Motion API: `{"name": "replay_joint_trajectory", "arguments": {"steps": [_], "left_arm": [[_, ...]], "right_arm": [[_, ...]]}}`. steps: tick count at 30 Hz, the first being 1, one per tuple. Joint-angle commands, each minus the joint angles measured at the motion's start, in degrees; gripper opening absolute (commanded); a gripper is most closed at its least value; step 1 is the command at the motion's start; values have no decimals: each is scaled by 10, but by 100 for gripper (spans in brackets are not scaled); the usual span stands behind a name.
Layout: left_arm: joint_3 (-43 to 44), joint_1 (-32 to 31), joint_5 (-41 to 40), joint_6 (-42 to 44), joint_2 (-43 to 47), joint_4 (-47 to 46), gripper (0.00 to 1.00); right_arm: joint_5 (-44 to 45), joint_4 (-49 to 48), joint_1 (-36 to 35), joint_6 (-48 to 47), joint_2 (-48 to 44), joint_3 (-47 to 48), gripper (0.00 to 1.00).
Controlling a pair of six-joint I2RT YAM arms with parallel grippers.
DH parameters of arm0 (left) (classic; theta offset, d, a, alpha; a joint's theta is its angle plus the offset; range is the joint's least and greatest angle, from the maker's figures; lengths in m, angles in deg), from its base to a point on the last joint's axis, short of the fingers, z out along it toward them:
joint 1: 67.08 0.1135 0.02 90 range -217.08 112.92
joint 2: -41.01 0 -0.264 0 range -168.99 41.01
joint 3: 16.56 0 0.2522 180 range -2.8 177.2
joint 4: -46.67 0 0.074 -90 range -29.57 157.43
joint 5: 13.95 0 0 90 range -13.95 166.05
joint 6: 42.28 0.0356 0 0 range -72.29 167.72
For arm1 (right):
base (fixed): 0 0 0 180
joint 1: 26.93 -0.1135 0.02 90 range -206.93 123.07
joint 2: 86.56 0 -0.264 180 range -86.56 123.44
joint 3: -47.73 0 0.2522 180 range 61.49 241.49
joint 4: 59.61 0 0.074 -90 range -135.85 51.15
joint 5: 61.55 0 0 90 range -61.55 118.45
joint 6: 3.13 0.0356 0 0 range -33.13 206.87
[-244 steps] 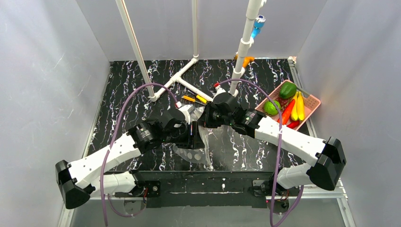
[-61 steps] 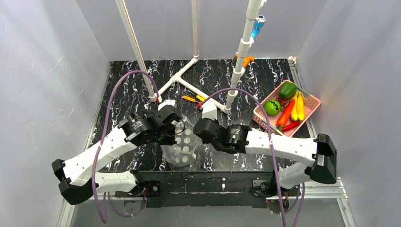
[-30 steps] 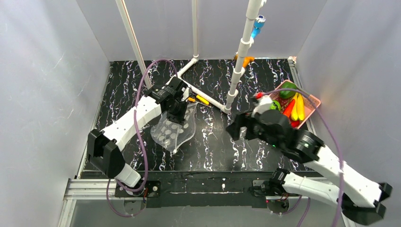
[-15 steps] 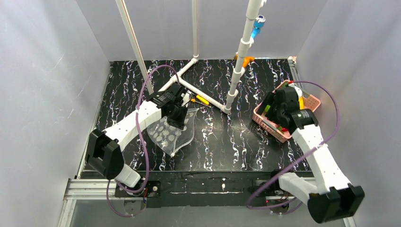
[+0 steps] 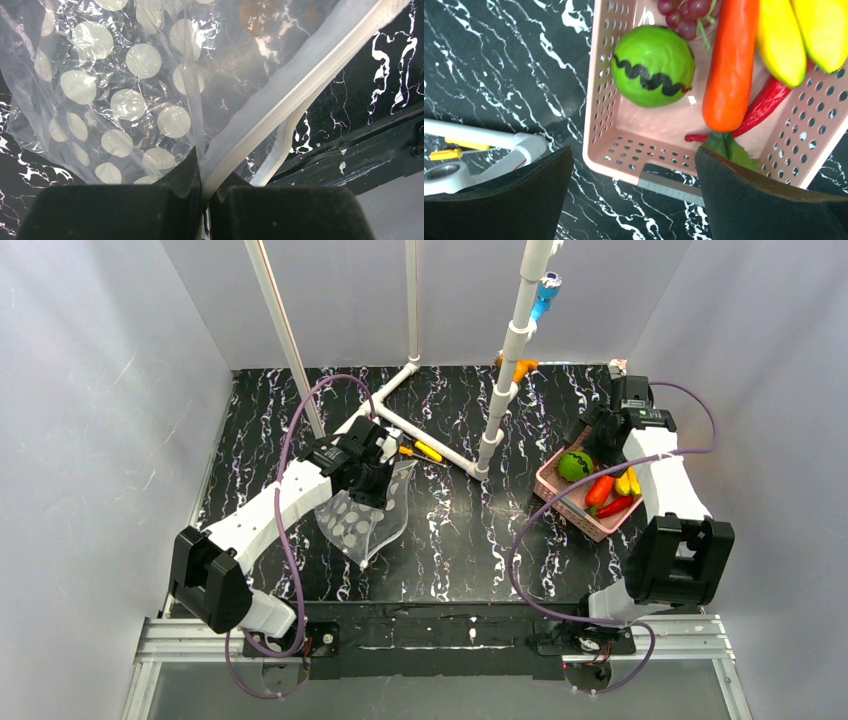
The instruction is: Place the food in the zip-top bag and seal the zipper
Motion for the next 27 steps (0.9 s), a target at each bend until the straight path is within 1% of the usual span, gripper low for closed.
{"name": "replay_joint_trajectory", "arguments": {"steps": [1,4,7,14,20,27], "left_arm": [[-6,0,-8,10,32,1,0],[-5,0,2,11,25,1,0],[-4,0,3,11,16,2,0],[-5,0,9,14,8,2,0],[-5,0,5,16,7,2,0],[-5,0,4,17,-1,3,0]], "right_arm": [[-3,26,29,-39,29,31,98],[-40,5,52,-50,49,24,97],[-71,8,61,-56,87,45,94],[-86,-13,61,-52,139,61,98],[-81,-29,63,-57,170,60,98],[-77,-56,63,-66,174,33,88]]}}
